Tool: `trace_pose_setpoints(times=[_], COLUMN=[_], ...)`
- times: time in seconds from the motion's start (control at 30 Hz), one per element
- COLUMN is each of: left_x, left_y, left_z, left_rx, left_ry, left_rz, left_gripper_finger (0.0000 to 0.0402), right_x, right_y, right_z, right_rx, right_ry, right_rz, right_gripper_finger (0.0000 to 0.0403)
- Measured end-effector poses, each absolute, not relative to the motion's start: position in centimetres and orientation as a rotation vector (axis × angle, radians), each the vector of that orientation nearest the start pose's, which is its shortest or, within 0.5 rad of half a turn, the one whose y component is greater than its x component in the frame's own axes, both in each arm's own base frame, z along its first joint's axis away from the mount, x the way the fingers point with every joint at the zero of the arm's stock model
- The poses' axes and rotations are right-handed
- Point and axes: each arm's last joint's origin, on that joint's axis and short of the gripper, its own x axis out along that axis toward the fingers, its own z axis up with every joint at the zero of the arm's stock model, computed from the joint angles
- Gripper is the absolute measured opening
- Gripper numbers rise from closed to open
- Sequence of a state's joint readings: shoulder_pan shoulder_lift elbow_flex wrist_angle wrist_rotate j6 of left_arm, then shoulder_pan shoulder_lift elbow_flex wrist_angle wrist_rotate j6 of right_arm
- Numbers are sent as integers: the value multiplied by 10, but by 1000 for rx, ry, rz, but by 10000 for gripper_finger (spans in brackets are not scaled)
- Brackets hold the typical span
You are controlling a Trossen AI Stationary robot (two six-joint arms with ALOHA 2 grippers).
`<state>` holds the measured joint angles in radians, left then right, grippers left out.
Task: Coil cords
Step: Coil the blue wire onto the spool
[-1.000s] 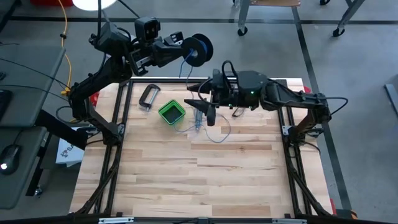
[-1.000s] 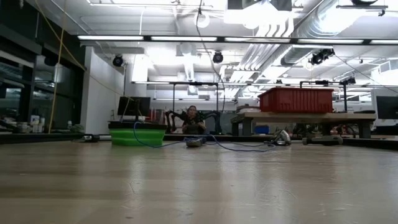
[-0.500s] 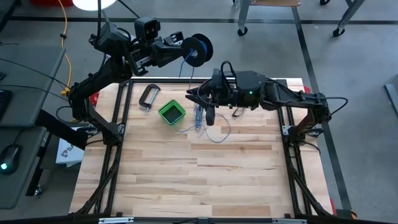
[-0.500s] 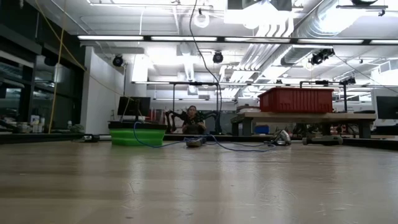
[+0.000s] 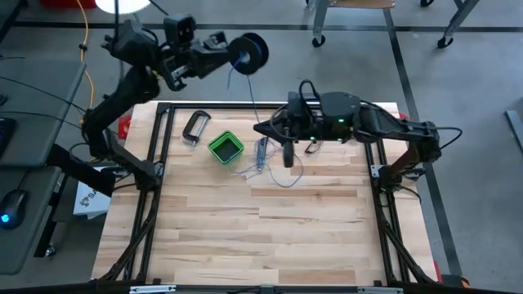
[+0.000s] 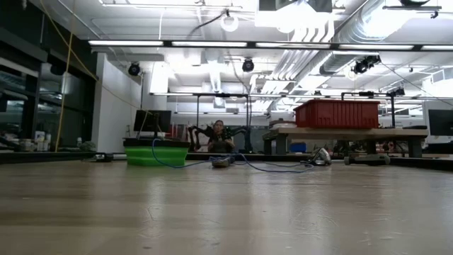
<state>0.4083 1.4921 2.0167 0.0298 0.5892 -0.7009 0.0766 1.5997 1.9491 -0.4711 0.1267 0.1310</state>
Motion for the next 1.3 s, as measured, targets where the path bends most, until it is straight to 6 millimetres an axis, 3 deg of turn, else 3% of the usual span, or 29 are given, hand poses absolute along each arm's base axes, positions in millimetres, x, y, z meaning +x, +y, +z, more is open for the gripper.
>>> trace_pose_setpoints(times=[0.2, 0.5, 0.7, 0.93, 1.13, 1.3], left_x=[225, 238, 271, 324, 358, 375], left_y=[98, 93, 81, 62, 52, 55], left_z=[579, 540, 530, 523, 524, 521], left_rx=[-496, -776, -893, -977, -1010, -1003], left_ry=[-253, 132, 233, 277, 216, 61], left_rz=[-145, -149, -359, -676, -911, -998], left_gripper_finger=[0, 0, 0, 0, 0, 0], right_x=[309, 272, 268, 274, 275, 276], right_y=[27, 19, 10, 6, 6, 7], right_z=[511, 534, 534, 531, 535, 536], right_rx=[121, 77, 69, 71, 70, 69], right_ry=[84, 12, 28, 43, 1, -21], right_rz=[-31, -37, -24, 51, 115, 144], right_gripper_finger=[1, 0, 0, 0, 0, 0])
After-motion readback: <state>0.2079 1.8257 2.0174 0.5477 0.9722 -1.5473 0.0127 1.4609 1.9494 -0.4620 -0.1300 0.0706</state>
